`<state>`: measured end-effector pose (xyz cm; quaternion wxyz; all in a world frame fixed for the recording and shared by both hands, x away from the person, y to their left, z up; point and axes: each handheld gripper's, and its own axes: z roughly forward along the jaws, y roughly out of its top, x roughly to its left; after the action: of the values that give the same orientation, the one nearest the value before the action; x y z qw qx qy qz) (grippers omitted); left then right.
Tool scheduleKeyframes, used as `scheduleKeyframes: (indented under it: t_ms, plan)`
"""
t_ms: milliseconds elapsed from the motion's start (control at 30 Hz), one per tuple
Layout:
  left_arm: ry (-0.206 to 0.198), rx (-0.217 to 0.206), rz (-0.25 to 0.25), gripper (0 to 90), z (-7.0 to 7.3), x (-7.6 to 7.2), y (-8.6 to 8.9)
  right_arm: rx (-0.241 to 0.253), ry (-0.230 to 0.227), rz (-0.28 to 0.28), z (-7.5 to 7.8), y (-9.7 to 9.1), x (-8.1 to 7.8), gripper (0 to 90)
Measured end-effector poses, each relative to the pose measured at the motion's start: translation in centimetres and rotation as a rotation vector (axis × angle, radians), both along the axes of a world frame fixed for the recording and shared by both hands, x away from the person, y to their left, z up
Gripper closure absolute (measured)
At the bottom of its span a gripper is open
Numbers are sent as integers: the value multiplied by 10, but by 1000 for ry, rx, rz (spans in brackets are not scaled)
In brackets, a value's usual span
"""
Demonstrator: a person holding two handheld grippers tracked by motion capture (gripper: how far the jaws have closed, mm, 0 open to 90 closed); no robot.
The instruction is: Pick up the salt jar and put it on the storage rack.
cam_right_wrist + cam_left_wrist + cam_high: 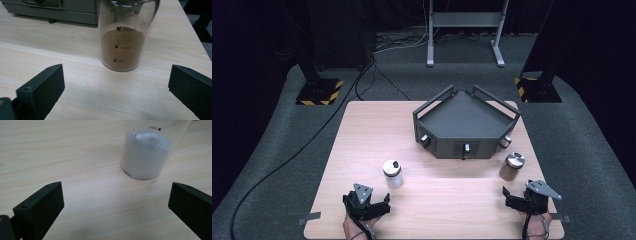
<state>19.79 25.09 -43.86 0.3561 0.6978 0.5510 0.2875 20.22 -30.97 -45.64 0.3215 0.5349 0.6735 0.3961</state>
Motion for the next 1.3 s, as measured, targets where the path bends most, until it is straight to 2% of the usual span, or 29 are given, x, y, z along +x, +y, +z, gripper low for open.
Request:
scheduleKeyframes:
  t_ms: [200, 533, 733, 967, 1200, 1300]
  plan:
    - [27, 10, -37, 1, 0, 20, -10, -22, 7, 7, 1, 3, 2, 0]
    - [30, 7, -74, 1, 1, 33, -18, -16, 15, 3, 2, 2, 3, 0]
    - [31, 9, -76, 1, -1, 35, -19, -20, 5, -16, 1, 5, 1, 0]
    - [26, 12, -75, 1, -1, 42, -23, -34, 16, -7, 2, 6, 3, 0]
    - [25, -14, -78, 1, -2, 57, -28, -32, 7, -10, 1, 7, 1, 0]
    - [22, -13, -74, 1, -2, 62, -32, -33, 9, -7, 2, 6, 2, 0]
